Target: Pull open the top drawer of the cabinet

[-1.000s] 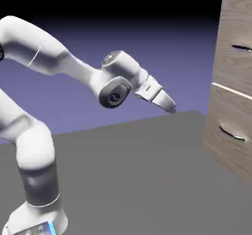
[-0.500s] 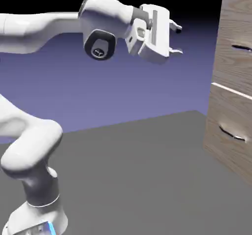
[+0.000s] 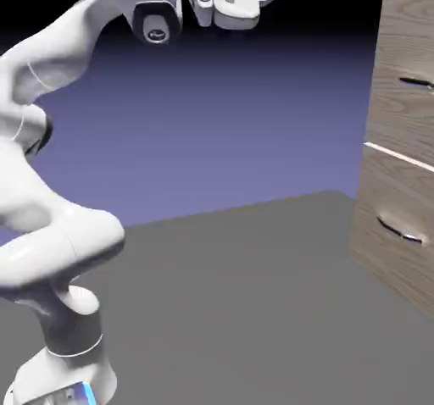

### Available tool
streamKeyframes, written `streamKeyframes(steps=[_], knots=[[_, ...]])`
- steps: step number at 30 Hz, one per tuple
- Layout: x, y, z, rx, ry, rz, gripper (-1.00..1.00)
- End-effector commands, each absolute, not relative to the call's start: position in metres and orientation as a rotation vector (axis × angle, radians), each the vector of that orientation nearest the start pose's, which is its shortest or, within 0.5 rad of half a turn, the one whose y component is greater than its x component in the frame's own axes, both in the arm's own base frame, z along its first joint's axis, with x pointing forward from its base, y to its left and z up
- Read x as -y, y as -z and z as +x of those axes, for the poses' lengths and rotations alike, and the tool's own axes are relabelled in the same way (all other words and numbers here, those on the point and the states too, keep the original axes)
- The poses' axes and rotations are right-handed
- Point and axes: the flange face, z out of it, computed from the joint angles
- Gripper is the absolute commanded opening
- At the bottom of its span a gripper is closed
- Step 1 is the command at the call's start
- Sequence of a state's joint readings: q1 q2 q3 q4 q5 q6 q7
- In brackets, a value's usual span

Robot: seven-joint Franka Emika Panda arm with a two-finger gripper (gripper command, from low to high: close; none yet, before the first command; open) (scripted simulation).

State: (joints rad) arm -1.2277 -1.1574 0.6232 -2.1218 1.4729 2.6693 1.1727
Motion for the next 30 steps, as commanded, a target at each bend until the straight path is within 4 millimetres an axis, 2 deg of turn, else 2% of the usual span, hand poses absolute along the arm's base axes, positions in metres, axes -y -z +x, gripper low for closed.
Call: streamKeyframes(steps=[1, 4, 8, 12, 15, 20, 23, 26, 28, 30], knots=[[-0.032, -0.821, 0.326, -1.412, 1.207, -0.697, 0.00], [-0.057, -0.820, 0.351, -1.371, 1.170, -0.669, 0.00], [-0.084, -0.807, 0.397, -1.334, 1.108, -0.656, 0.00], [-0.100, -0.782, 0.454, -1.322, 1.029, -0.659, 0.00], [-0.103, -0.754, 0.501, -1.331, 0.960, -0.664, 0.00], [-0.084, -0.691, 0.584, -1.378, 0.822, -0.663, 0.00], [-0.060, -0.645, 0.631, -1.423, 0.728, -0.649, 0.00], [-0.025, -0.593, 0.674, -1.476, 0.625, -0.619, 0.00], [-0.020, -0.587, 0.678, -1.482, 0.613, -0.615, 0.00], [-0.021, -0.588, 0.692, -1.482, 0.614, -0.615, 0.00]])
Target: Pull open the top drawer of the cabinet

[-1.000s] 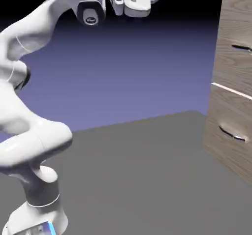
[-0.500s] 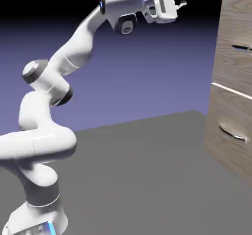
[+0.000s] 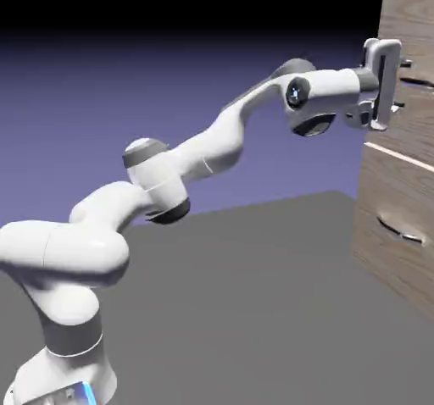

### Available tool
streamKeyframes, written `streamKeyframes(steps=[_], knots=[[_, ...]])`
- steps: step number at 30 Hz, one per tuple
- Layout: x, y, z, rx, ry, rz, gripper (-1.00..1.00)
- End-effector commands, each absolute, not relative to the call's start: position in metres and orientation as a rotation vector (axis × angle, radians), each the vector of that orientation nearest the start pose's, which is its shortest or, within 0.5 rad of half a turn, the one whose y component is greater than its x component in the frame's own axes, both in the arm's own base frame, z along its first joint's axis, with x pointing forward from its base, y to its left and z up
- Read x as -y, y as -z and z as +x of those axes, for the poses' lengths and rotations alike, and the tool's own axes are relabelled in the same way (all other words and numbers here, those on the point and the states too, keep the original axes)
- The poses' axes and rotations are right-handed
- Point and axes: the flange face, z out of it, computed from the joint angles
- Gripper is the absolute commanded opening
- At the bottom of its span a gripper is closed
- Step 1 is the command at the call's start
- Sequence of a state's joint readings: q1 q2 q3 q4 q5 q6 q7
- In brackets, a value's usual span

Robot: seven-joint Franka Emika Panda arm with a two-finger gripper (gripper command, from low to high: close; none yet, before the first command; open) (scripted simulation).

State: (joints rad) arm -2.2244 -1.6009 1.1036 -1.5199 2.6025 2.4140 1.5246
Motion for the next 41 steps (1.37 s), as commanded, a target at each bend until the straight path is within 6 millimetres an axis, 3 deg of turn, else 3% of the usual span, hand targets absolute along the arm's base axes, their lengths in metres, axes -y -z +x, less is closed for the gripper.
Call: streamKeyframes(steps=[1, 6, 7, 12, 21, 37, 38, 39, 41], knots=[[-0.021, -0.588, 0.699, -1.482, 0.614, -0.615, 0.00], [-0.020, -0.587, 0.728, -1.482, 0.613, -0.615, 0.00], [-0.020, -0.587, 0.728, -1.482, 0.613, -0.615, -1.00], [-0.020, -0.587, 0.702, -1.482, 0.613, -0.615, -1.00], [-0.020, -0.587, 0.631, -1.482, 0.613, -0.615, -1.00], [-0.020, -0.587, 0.464, -1.482, 0.613, -0.615, -1.00], [-0.020, -0.587, 0.464, -1.482, 0.613, -0.615, 1.00], [-0.020, -0.587, 0.464, -1.482, 0.613, -0.615, 1.00], [-0.021, -0.588, 0.438, -1.482, 0.615, -0.615, 1.00]])
